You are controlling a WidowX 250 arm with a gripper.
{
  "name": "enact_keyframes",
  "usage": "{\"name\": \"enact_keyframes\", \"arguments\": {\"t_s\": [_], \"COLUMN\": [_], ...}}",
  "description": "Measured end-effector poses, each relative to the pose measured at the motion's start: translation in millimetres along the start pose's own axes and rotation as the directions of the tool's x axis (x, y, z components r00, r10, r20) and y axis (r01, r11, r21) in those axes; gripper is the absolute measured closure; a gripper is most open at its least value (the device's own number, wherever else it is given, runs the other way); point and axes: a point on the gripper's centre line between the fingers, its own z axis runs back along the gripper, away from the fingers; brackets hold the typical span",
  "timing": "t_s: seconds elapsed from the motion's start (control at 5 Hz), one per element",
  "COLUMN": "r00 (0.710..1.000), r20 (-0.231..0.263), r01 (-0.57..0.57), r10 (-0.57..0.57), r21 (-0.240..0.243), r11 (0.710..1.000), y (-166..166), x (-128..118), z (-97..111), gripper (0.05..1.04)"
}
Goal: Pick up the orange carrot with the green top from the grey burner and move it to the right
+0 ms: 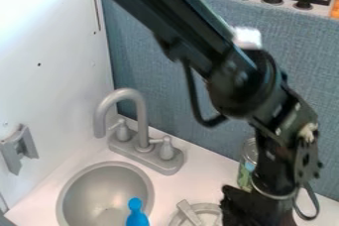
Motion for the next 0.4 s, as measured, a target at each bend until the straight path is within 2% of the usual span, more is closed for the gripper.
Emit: {"name": "enact_keyframes", "arguments": {"t_s": [0.2,0.4], "r00": [0.997,0.988], "r20": [0.046,0.002], "r01": [-0.07,-0.153], "r10": [0.068,0.153], "r21": [0.043,0.073], "r11": [0.997,0.986], "y": [22.2,55.7], "x": [-13.0,-25.2], "z": [12.1,10.8], "gripper": [0.083,0.083]}}
